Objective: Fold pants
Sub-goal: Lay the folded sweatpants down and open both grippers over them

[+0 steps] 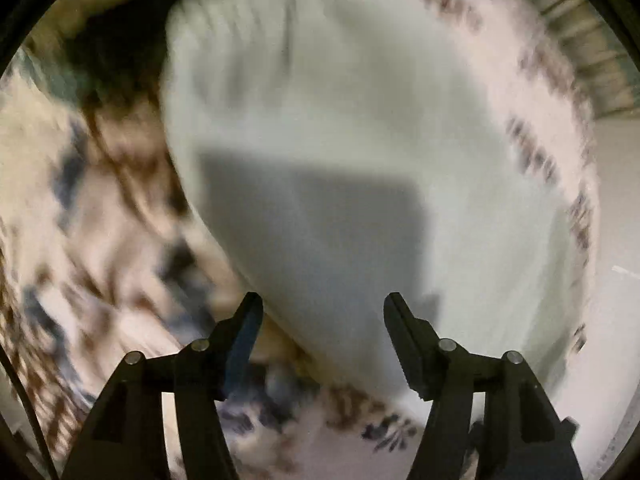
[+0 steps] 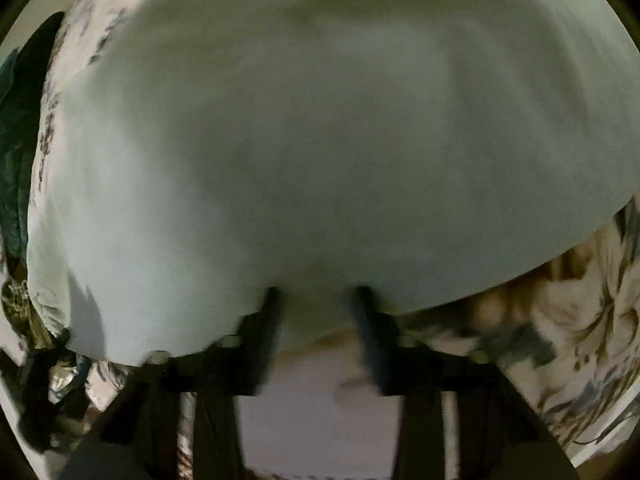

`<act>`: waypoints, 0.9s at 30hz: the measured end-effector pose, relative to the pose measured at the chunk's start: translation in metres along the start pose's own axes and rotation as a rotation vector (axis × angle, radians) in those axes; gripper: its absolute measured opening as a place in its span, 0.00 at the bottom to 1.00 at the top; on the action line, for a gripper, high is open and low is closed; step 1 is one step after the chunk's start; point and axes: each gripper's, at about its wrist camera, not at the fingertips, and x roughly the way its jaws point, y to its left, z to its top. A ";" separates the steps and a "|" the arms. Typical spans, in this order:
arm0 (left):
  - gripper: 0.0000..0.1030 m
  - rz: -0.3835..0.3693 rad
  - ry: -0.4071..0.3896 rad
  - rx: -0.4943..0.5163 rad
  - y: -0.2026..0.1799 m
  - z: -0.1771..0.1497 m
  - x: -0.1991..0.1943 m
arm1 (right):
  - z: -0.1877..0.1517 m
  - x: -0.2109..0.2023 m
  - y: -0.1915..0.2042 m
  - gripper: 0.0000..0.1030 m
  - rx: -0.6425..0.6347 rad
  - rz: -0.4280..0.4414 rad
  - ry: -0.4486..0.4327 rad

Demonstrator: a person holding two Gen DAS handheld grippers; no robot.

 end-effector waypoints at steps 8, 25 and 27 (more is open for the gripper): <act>0.69 -0.081 -0.069 0.166 -0.114 -0.006 -0.013 | 0.059 -0.068 0.051 0.35 -0.166 0.206 -0.150; 0.69 -0.076 0.028 0.252 -0.173 0.066 0.030 | 0.186 0.002 0.086 0.00 -0.218 0.181 -0.091; 0.69 -0.087 -0.015 0.264 -0.158 0.049 -0.003 | 0.175 -0.014 0.092 0.11 -0.261 0.173 -0.077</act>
